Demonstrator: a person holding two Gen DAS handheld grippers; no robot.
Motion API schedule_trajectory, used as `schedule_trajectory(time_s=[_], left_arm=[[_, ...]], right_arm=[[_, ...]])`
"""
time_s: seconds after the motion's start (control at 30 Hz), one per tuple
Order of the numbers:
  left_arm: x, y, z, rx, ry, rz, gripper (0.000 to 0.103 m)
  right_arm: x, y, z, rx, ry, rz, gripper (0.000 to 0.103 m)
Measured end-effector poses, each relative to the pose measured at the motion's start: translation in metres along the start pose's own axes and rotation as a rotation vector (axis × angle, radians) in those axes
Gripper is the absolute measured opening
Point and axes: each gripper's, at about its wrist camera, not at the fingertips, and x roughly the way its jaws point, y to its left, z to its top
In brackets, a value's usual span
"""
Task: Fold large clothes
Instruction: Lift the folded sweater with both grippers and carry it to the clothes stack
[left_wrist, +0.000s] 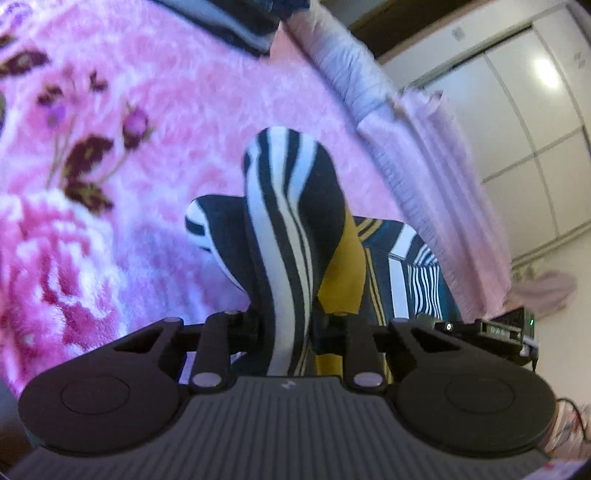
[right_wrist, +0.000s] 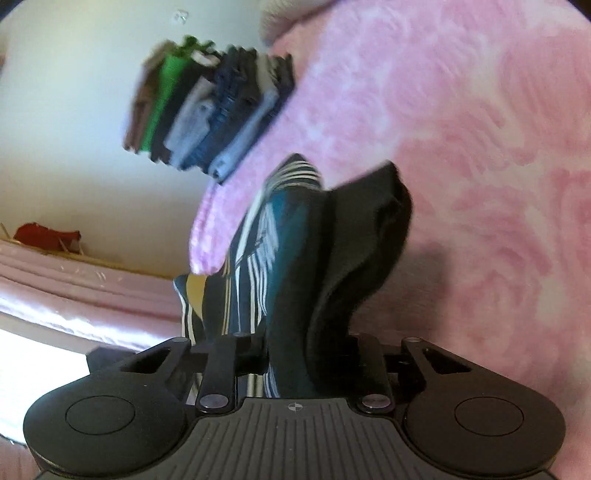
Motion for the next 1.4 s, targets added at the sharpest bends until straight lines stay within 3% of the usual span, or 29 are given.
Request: schedule_trajectory(time_s=[0.1, 0.2, 0.37, 0.5, 0.67, 0.73, 0.83, 0.93, 1.13, 1.2, 1.27, 1.33, 1.4], left_arm=[[-0.039, -0.021, 0.027, -0.021, -0.066, -0.029, 0.019], [-0.076, -0.046, 0.076, 0.006, -0.117, -0.041, 0.019], [-0.143, -0.085, 0.206, 0.142, -0.244, -0.061, 0.019], [-0.177, -0.102, 0.345, 0.217, -0.339, -0.082, 0.019], [-0.175, -0.107, 0.506, 0.245, -0.384, -0.060, 0.019], [-0.163, -0.102, 0.559, 0.229, -0.376, -0.041, 0.019], [-0.140, -0.089, 0.614, 0.201, -0.339, -0.027, 0.019], [-0.110, -0.064, 0.651, 0.155, -0.287, -0.024, 0.019], [-0.054, -0.016, 0.685, 0.109, -0.256, 0.005, 0.020], [-0.041, 0.003, 0.686, 0.078, -0.260, 0.007, 0.024], [-0.033, 0.023, 0.684, 0.027, -0.268, -0.020, 0.030], [-0.033, 0.033, 0.679, 0.000, -0.287, -0.044, 0.038], [-0.040, 0.035, 0.677, 0.015, -0.309, -0.030, 0.038]], right_arm=[[-0.011, 0.046, 0.015, -0.029, -0.021, 0.020, 0.022], [-0.009, 0.109, 0.050, -0.082, -0.023, 0.038, 0.022], [0.029, 0.230, 0.138, -0.169, -0.062, 0.122, 0.022], [0.077, 0.328, 0.233, -0.221, -0.123, 0.198, 0.022], [0.157, 0.415, 0.351, -0.210, -0.172, 0.193, 0.022], [0.184, 0.431, 0.385, -0.179, -0.169, 0.177, 0.022], [0.223, 0.442, 0.427, -0.143, -0.157, 0.134, 0.022], [0.252, 0.433, 0.451, -0.101, -0.136, 0.091, 0.022], [0.314, 0.392, 0.492, -0.088, -0.108, -0.008, 0.024], [0.329, 0.379, 0.496, -0.137, -0.101, -0.075, 0.031], [0.340, 0.372, 0.492, -0.175, -0.121, -0.164, 0.055], [0.342, 0.369, 0.486, -0.213, -0.172, -0.207, 0.064], [0.343, 0.377, 0.480, -0.264, -0.215, -0.252, 0.065]])
